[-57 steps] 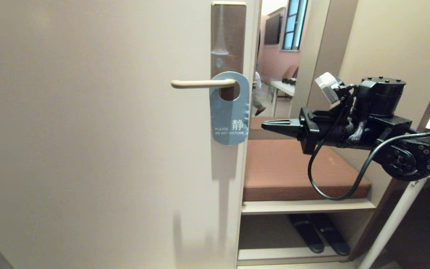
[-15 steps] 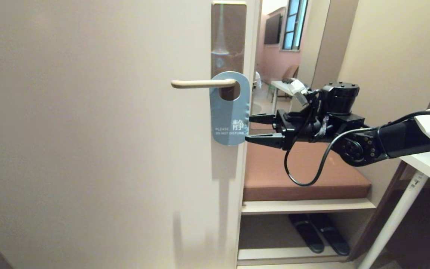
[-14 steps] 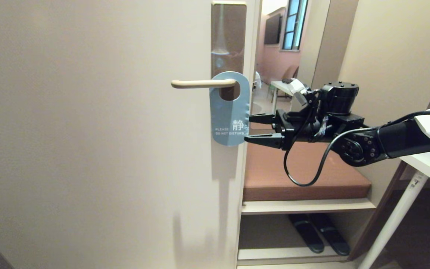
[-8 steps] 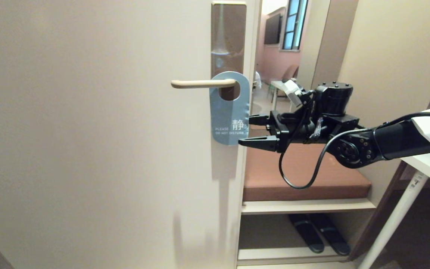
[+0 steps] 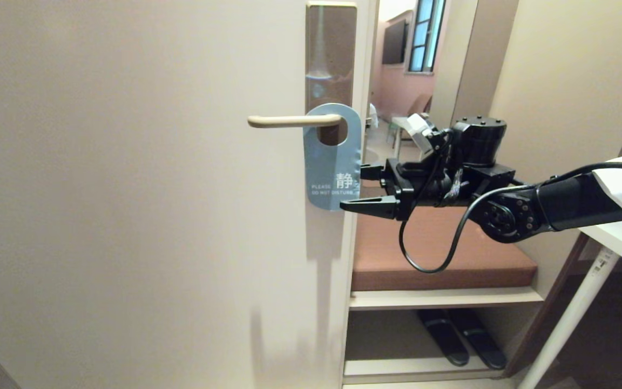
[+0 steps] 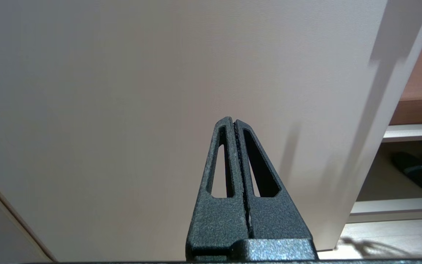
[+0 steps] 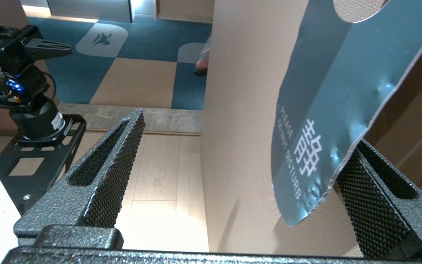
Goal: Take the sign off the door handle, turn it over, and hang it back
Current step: Take down the sign
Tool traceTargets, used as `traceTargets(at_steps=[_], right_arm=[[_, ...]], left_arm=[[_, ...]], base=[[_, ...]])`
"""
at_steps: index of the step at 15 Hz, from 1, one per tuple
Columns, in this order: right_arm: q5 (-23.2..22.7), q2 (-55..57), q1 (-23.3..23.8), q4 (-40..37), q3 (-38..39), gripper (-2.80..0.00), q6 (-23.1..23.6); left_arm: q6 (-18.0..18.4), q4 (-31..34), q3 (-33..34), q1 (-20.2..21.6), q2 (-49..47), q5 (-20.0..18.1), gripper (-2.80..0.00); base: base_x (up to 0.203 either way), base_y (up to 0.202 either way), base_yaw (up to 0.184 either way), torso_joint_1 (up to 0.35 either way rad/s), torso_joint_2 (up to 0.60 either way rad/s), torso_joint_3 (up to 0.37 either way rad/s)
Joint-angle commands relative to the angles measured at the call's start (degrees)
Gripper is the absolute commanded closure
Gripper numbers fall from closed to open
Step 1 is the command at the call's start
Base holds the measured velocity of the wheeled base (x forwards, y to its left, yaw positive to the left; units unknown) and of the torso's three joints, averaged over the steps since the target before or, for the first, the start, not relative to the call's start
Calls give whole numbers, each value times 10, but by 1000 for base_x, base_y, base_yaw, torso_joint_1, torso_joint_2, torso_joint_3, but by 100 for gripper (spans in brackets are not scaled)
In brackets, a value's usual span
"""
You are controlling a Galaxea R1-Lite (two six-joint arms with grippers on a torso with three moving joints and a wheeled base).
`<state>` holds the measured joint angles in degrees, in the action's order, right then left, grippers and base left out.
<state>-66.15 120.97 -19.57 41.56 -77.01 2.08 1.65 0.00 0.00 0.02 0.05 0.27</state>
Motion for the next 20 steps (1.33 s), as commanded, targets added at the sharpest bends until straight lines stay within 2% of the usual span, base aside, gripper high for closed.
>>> traceTargets(at_steps=[1,6,17,20], right_arm=[[-4,1,-4,3,0,-280,-1],[-4,8,-22,3,-15,-280,-1],[4,23,-23,5,-17,-280,13],[33,31,-22,5,-21,-280,11]], left_arm=[[0,0,0,0,0,0,0],[0,0,0,0,0,0,0],[0,0,0,0,0,1,0],[0,0,0,0,0,1,0]], base=[[0,0,0,0,0,0],[0,0,0,0,0,0],[0,0,0,0,0,0],[0,0,0,0,0,0]])
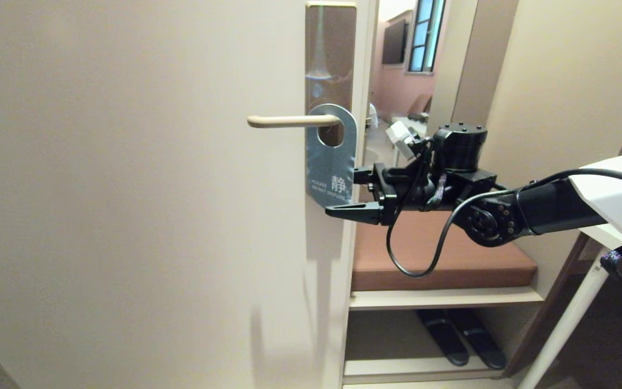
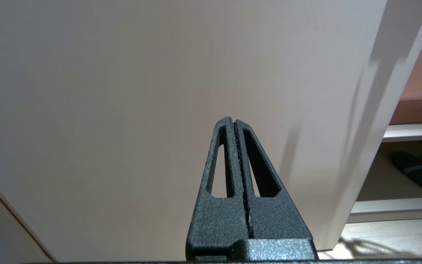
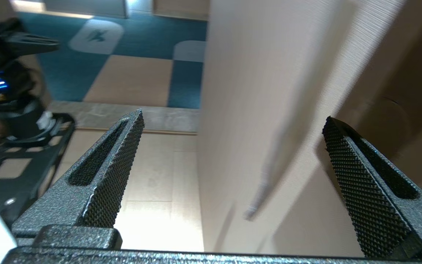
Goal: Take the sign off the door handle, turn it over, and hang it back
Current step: Take down the sign
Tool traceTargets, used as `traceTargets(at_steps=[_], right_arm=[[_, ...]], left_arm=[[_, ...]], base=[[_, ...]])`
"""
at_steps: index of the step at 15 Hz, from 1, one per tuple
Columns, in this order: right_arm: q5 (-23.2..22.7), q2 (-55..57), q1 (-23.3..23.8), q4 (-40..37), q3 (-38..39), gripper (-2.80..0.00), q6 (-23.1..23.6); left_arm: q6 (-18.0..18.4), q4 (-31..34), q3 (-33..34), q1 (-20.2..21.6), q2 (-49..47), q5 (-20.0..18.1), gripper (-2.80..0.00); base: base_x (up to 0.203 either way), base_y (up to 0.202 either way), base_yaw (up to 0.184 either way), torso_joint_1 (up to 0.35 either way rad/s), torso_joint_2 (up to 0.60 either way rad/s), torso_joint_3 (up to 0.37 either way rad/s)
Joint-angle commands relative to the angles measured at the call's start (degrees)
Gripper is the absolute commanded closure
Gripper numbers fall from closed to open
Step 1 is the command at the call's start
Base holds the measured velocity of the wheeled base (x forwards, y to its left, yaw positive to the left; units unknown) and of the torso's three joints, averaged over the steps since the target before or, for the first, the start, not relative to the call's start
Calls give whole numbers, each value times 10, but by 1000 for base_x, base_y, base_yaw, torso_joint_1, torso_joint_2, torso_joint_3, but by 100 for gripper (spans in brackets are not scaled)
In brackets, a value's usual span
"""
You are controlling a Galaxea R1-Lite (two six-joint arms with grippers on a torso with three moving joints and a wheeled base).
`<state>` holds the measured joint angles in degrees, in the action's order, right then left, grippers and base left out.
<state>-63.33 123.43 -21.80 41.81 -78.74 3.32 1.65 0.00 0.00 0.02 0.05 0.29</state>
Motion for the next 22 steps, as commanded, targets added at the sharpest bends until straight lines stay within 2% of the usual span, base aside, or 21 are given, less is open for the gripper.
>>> traceTargets(at_steps=[1,13,14,22], right_arm=[[6,8,0,2,-11,-280,-3],[7,28,0,0,-77,-280,-9],[7,27,0,0,-77,0,-9],[7,25,1,1,-75,0,-6]], left_arm=[[0,0,0,0,0,0,0],[0,0,0,1,0,0,0],[0,0,0,0,0,0,0],[0,0,0,0,0,0,0]], base=[[0,0,0,0,0,0],[0,0,0,0,0,0],[0,0,0,0,0,0],[0,0,0,0,0,0]])
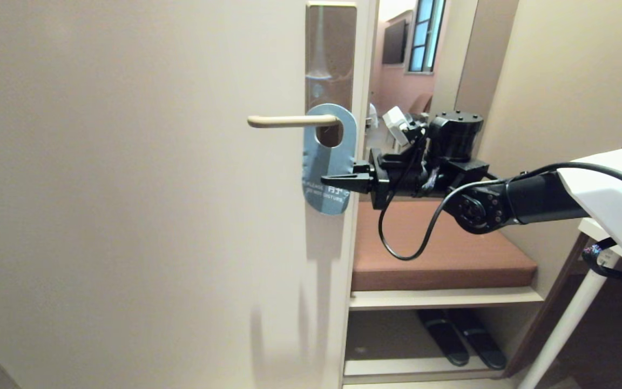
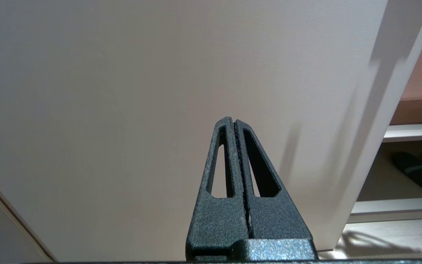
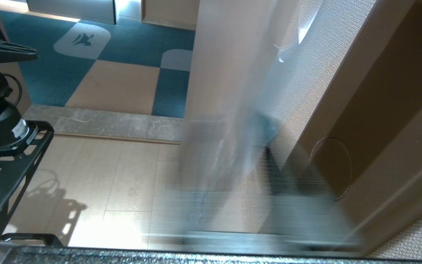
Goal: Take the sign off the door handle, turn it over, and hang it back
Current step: Take down the sign
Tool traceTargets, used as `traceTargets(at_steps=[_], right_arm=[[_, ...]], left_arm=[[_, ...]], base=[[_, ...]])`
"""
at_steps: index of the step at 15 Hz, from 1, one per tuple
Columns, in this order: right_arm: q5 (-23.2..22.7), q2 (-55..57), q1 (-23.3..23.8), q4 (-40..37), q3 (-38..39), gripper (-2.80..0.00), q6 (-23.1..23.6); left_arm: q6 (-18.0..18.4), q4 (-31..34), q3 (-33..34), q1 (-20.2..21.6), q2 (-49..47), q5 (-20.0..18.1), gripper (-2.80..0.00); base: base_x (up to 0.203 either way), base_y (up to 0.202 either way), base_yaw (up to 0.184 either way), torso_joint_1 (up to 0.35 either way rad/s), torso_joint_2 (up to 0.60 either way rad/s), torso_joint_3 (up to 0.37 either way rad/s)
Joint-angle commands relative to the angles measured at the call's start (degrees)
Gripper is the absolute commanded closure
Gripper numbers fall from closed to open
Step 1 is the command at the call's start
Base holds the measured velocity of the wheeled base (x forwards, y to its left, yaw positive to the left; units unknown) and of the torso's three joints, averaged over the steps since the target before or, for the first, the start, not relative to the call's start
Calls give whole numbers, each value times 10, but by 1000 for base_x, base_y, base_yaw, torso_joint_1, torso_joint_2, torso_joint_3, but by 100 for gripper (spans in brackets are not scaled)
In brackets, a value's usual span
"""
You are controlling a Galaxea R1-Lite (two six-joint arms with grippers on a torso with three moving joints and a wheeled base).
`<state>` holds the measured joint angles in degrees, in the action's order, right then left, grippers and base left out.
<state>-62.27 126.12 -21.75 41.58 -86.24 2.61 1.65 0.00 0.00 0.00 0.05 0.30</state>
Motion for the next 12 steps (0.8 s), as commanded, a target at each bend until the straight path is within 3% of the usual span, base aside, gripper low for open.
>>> traceTargets(at_steps=[1,4,7,12], right_arm=[[-4,-2,0,3,0,0,2],[4,-4,0,3,2,0,4],[47,-4,0,3,4,0,7],[61,-17,-1,3,8,0,8]], left_arm=[[0,0,0,0,0,0,0],[0,0,0,0,0,0,0],[0,0,0,0,0,0,0],[0,0,0,0,0,0,0]], base=[[0,0,0,0,0,0],[0,0,0,0,0,0],[0,0,0,0,0,0],[0,0,0,0,0,0]])
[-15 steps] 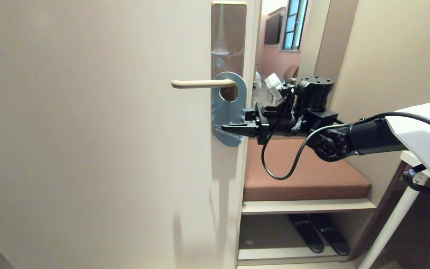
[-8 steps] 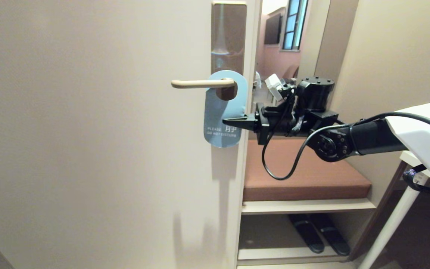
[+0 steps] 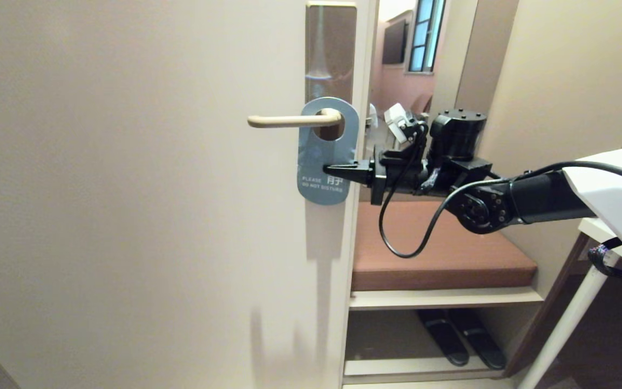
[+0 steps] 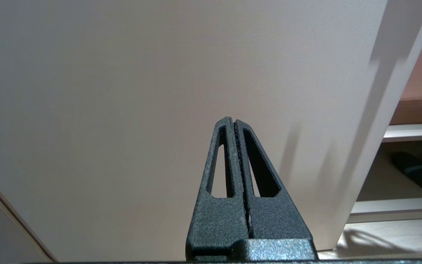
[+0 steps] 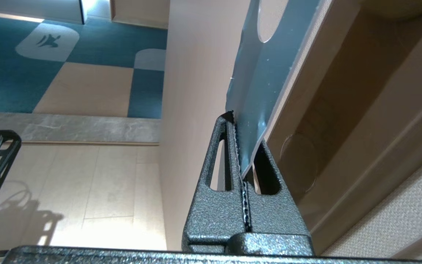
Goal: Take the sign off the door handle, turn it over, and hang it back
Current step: Take down the sign
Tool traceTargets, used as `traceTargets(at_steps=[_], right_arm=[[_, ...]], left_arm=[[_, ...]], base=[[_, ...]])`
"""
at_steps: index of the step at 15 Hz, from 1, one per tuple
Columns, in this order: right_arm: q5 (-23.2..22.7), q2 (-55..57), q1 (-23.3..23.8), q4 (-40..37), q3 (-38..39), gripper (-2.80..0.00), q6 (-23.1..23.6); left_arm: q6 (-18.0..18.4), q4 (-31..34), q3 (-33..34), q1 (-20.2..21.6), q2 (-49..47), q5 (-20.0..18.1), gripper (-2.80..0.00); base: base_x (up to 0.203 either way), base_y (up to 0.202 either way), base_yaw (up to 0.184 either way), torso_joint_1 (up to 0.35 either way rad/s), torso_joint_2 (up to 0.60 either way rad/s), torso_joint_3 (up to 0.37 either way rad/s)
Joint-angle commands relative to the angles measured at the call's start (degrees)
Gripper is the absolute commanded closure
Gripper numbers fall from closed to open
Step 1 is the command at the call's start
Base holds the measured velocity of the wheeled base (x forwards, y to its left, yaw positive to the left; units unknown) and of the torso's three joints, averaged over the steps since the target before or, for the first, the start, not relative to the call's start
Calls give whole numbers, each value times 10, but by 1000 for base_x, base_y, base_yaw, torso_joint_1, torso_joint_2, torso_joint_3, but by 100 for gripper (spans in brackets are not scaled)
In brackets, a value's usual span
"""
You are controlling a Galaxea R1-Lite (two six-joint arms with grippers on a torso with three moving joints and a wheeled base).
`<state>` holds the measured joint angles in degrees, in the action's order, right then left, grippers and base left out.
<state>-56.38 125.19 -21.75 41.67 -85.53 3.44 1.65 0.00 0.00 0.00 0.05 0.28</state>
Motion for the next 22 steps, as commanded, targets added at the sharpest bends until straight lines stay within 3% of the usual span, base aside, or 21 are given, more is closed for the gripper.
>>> traceTargets(at_steps=[1,6,12,22], right_arm=[[16,-11,-2,3,4,0,0],[59,-42,-7,3,44,0,1],[163,-72,-27,2,87,0,1],[284,-104,-77,2,132,0,8]], left_arm=[[0,0,0,1,0,1,0],[0,0,0,0,0,1,0],[0,0,0,1,0,1,0],[0,0,0,0,0,1,0]], base=[[0,0,0,0,0,0],[0,0,0,0,0,0],[0,0,0,0,0,0],[0,0,0,0,0,0]])
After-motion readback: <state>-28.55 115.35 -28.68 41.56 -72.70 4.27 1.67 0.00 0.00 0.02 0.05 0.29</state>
